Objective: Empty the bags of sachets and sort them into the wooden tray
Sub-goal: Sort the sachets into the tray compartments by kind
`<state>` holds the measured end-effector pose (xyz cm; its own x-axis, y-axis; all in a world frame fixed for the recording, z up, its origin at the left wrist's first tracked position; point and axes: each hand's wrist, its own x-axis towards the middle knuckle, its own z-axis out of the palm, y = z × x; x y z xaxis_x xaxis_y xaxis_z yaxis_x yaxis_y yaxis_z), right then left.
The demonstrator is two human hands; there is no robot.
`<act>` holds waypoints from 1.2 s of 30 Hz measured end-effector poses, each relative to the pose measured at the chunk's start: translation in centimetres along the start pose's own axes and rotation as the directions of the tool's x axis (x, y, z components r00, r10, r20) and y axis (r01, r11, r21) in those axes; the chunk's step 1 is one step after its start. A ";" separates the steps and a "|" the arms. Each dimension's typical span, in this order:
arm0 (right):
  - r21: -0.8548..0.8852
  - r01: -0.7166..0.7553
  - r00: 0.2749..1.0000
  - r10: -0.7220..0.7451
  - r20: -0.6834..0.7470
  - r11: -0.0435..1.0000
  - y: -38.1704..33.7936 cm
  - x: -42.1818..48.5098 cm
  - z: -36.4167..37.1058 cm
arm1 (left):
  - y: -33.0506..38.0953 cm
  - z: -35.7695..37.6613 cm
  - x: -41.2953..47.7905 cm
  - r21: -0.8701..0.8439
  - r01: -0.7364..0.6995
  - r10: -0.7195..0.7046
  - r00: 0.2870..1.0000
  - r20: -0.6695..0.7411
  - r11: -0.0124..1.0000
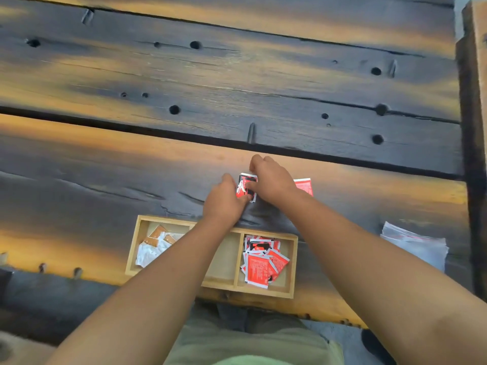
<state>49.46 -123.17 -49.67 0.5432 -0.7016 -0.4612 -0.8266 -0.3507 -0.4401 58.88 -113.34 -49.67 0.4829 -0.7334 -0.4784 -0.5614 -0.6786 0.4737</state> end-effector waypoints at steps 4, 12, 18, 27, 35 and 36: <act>-0.064 -0.005 1.000 0.005 -0.002 0.998 -0.5 -0.3 1.3 | -0.1 0.5 0.0 0.038 -0.003 0.004 1.000 -0.016 0.999; 0.197 -0.107 0.993 0.116 -0.036 0.975 -0.1 -3.3 0.3 | -1.0 -0.1 0.1 -0.118 -0.029 0.039 0.996 0.084 0.993; 0.366 -0.114 0.985 0.154 -0.082 0.924 0.0 -7.0 -1.1 | -1.2 -1.8 -0.3 -0.298 -0.079 0.116 0.987 0.111 0.951; 0.733 -0.189 0.946 0.322 -0.043 0.653 0.4 -14.7 1.5 | -1.8 -3.6 -5.7 -0.441 -0.088 0.239 0.923 0.300 0.893; 0.126 -0.217 0.976 0.217 0.011 0.968 1.9 -18.7 3.7 | -3.2 -0.7 -10.2 -0.127 -0.317 0.341 0.869 0.358 0.940; 0.032 -0.207 0.978 0.207 0.016 0.978 1.8 -19.0 4.0 | -3.3 -0.4 -10.7 -0.061 -0.370 0.366 0.857 0.362 0.927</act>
<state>38.25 -108.00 -44.77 0.3629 -0.7492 -0.5541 -0.9160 -0.1777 -0.3597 55.89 -103.29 -45.82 -0.0347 -0.8630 -0.5040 -0.6582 -0.3597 0.6613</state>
